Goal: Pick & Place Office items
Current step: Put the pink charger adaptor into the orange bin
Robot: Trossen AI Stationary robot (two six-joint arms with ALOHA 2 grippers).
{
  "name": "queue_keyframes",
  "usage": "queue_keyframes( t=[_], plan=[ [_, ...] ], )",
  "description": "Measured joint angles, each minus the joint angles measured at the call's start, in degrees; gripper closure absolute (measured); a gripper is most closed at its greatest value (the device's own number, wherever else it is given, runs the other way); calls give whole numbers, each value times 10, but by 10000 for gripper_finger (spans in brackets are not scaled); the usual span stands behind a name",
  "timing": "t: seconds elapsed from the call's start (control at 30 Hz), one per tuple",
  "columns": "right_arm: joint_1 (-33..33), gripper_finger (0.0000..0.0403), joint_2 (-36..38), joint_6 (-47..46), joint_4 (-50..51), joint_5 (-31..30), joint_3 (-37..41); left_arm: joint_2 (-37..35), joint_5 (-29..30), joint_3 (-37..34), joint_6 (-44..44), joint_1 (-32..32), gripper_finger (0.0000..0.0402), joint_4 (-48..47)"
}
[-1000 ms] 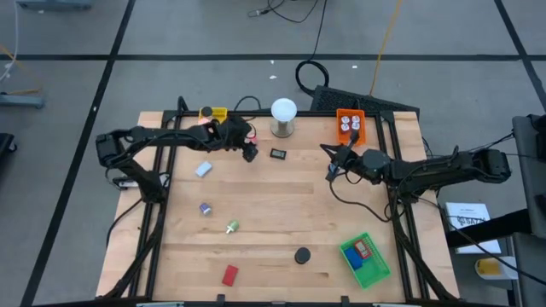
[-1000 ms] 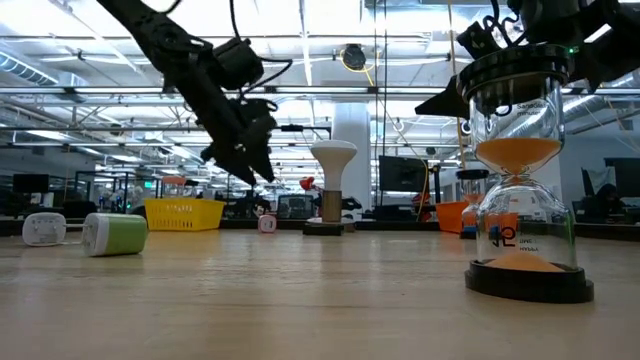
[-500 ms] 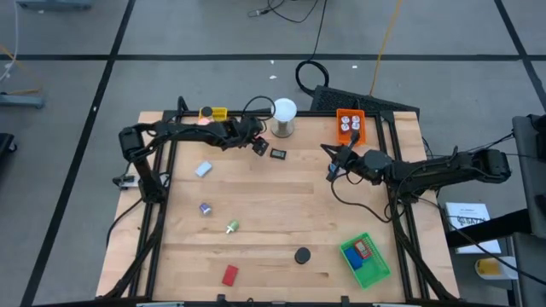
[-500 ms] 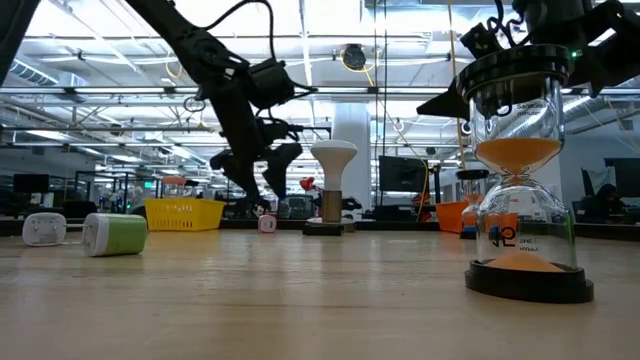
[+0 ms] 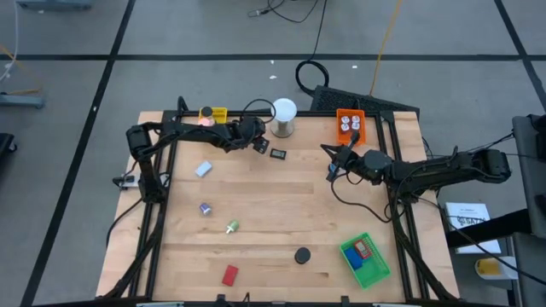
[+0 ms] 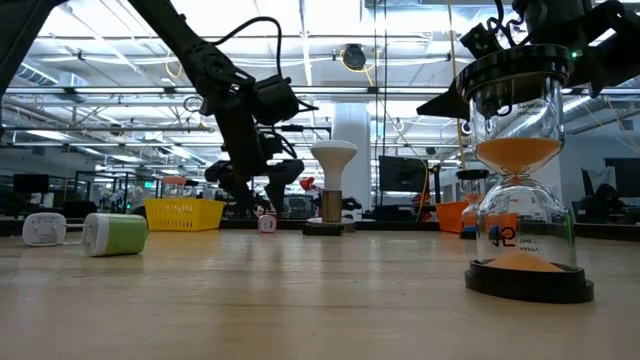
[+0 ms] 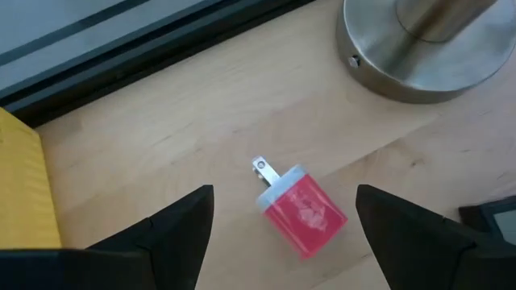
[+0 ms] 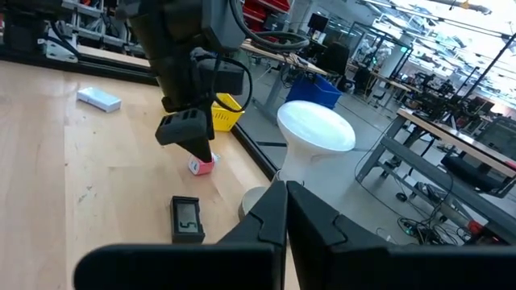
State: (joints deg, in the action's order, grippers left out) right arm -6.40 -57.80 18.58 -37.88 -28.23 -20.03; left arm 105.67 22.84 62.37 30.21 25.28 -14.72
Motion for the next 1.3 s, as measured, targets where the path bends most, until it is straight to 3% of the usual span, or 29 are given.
queue_keyframes(
  t=[0.37, 0.73, 1.17, 1.3],
  plan=[
    [0, 403, 0, -1, 4, 0, 0, 24, 1, 0, 13, -2, 142, 7],
    [0, 403, 0, -1, 5, 0, 0, 49, -3, 0, 17, -3, 120, 13],
    [0, 403, 0, -1, 5, 0, 0, 47, -22, 1, -46, -3, 256, -17],
    [0, 403, 0, -4, 4, 0, 0, 37, -10, 0, -106, -8, 260, -29]
  ],
)
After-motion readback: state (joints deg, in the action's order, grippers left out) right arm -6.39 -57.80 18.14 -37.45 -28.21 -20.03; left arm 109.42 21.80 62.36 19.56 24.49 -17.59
